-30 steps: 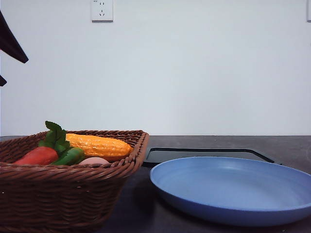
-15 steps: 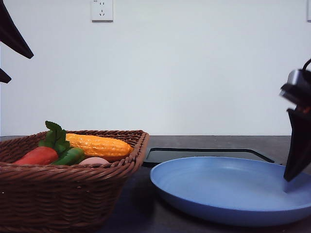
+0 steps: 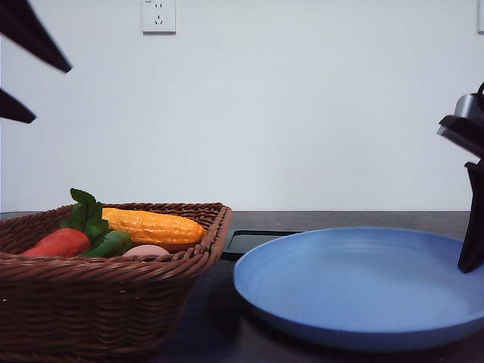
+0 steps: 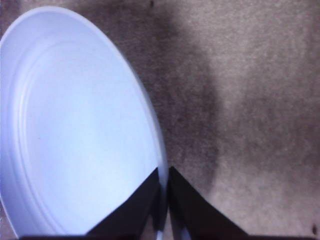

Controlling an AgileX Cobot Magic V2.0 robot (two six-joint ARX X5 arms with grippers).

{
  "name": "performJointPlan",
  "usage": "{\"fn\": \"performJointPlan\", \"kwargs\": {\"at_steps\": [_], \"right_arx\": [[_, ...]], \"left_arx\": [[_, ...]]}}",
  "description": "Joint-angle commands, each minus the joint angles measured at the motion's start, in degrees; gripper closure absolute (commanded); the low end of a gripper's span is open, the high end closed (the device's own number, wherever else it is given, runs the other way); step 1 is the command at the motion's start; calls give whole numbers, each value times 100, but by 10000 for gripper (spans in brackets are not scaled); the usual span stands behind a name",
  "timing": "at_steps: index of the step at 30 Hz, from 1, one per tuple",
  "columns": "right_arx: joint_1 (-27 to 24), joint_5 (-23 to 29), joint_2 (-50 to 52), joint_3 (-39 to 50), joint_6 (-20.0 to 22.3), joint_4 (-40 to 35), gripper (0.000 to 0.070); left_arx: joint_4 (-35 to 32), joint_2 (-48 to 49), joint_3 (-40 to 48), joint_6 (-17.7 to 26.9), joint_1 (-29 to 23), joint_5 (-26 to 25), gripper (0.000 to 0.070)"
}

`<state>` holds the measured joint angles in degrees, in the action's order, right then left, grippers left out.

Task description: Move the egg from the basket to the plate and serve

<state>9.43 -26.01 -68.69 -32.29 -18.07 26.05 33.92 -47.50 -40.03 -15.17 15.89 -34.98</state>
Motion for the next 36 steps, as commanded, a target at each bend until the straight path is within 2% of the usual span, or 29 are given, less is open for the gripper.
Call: {"fn": "performJointPlan", "kwargs": {"at_steps": [1, 5, 11, 17, 22, 26, 36], "right_arx": [[13, 18, 77, 4, -41, 32, 700], [13, 176, 342, 4, -10, 191, 700], [13, 215, 518, 4, -2, 213, 700], [13, 207, 520, 4, 9, 235, 700], [13, 207, 522, 4, 13, 265, 700], [13, 206, 522, 4, 61, 340, 700], [13, 207, 522, 4, 95, 363, 700]], "left_arx": [[-84, -51, -76, -261, 210, -37, 305], [-230, -138, -76, -669, 855, 354, 305], [-425, -563, -81, -852, 1905, 1205, 305], [-524, -1329, -85, -1144, 2592, 1805, 305], [-506, -1960, -215, -1150, 2773, 2188, 305], [-519, -2396, -436, -1142, 2779, 2310, 306], [-512, -3183, -654, -1105, 2781, 2375, 307]]}}
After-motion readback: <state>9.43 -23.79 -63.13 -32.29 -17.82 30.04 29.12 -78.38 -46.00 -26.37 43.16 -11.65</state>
